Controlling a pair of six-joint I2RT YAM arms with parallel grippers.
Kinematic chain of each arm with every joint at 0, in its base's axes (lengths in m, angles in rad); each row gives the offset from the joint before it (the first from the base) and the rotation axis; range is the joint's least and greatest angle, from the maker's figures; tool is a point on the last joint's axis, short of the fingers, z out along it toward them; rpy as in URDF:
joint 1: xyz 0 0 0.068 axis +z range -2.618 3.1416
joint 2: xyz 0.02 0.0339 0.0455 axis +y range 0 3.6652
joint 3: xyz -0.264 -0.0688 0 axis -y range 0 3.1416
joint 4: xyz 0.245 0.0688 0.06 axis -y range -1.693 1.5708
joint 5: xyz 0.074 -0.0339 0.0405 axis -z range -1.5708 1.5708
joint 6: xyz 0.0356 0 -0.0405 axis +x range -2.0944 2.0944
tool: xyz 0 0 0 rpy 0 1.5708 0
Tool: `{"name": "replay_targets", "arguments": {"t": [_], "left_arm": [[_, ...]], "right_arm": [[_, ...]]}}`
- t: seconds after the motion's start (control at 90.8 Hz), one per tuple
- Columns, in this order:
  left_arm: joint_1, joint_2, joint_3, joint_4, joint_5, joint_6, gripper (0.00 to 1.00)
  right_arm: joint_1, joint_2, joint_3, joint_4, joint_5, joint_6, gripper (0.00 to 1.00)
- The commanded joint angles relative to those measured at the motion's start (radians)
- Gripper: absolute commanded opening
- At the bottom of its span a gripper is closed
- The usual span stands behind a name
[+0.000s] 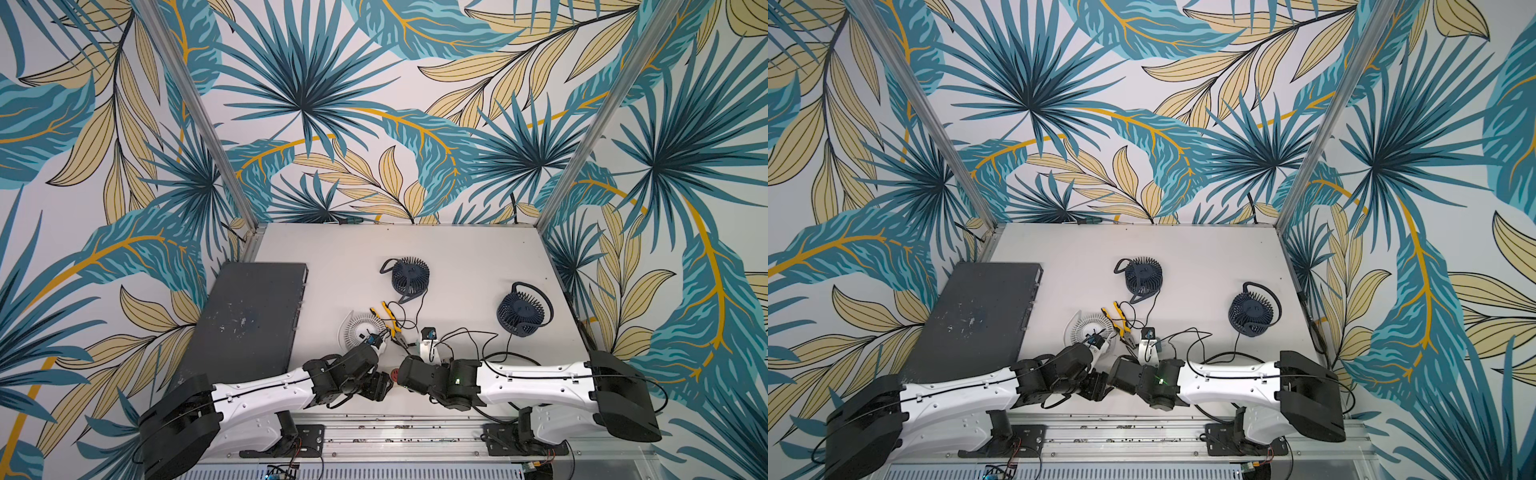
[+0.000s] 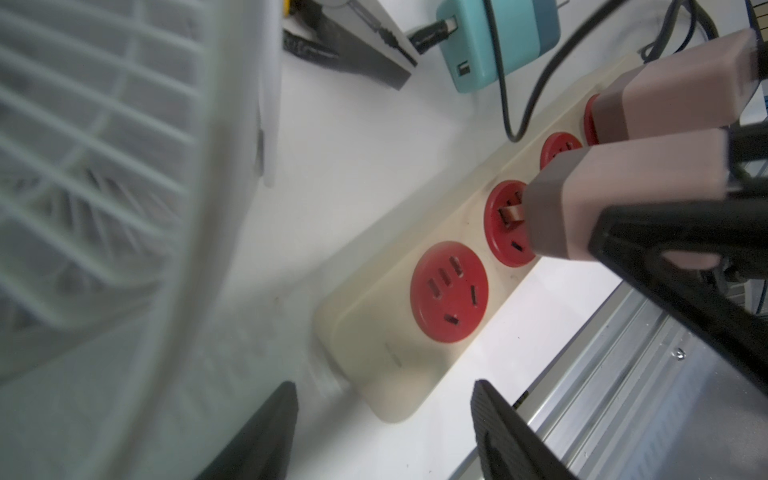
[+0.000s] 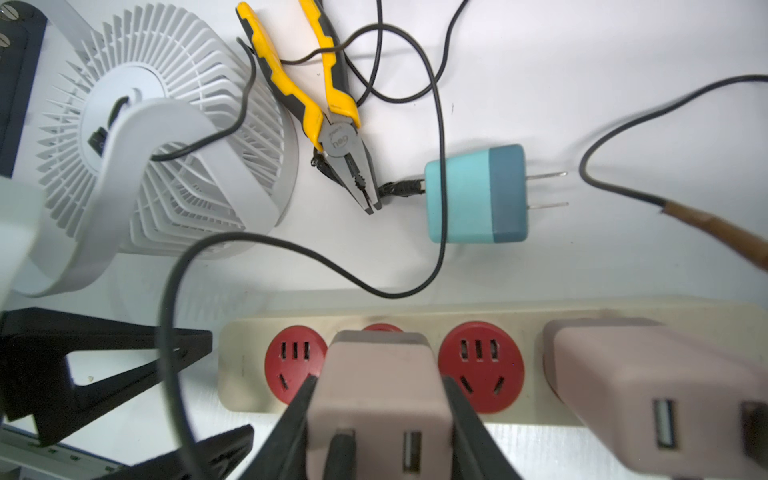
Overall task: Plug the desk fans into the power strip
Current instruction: Insert the plug into the socket.
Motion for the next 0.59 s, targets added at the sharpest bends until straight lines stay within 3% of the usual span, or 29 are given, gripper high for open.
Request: {"name": "replay_targets", "arguments": {"t": [0.0, 0.584], "left_arm": [[0.005, 0.002, -0.011, 0.022, 0.007, -0.004, 0.70], [0.005, 0.014, -0.014, 0.028, 0.008, -0.011, 0.70]], "right_arm": [[0.007, 0.115, -0.089, -0.057, -0.216, 0.033, 0.00], [0.007, 0.231, -0.058, -0.046, -0.299, -0.052, 0.00]]}}
